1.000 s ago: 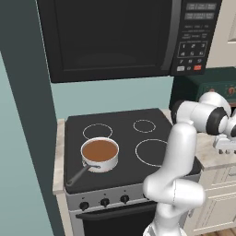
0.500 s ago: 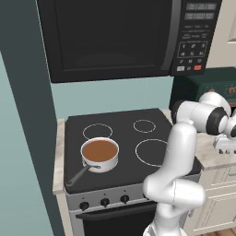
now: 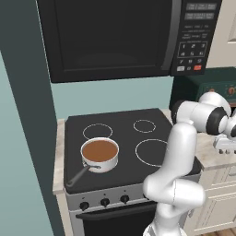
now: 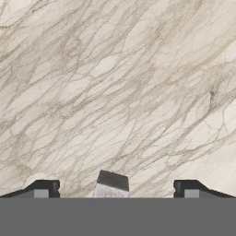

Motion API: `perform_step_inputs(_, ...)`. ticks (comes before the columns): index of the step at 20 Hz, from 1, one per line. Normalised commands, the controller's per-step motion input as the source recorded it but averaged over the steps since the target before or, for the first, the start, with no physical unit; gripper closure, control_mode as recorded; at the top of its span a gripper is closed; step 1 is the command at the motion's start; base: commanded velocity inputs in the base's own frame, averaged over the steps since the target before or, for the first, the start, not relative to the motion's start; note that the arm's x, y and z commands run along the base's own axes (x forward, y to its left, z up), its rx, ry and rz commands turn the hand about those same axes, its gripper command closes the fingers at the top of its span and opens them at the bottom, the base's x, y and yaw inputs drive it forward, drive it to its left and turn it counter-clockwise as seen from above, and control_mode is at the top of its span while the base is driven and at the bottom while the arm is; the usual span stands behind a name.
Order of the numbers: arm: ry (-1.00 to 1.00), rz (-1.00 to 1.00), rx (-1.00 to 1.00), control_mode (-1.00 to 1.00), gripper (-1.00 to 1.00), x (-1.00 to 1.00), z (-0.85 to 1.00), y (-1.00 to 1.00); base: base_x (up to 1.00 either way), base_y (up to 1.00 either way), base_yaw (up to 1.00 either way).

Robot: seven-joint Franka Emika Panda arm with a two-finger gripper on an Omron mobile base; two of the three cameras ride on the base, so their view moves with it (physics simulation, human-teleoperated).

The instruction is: Pick up the sugar cube(s) and place them in the saucepan with hot chocolate.

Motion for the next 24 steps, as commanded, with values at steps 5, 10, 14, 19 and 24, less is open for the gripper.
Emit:
perform_step_inputs(5,0.00,0.00,0.00,-1.00,1.00,0.00,0.00,0.00,0.00,0.00,0.00)
perform_step_inputs(10,0.00,0.00,0.00,-1.00,1.00,0.00,0.00,0.00,0.00,0.00,0.00)
perform_step_inputs(14,0.00,0.00,0.00,-1.00,1.00,0.00,0.00,0.00,0.00,0.00,0.00)
perform_step_inputs(19,0.00,0.00,0.00,-1.00,1.00,0.00,0.00,0.00,0.00,0.00,0.00)
perform_step_inputs(24,-0.05,0.00,0.00,-1.00,1.00,-0.14,0.01,0.00,0.00,0.00,0.00)
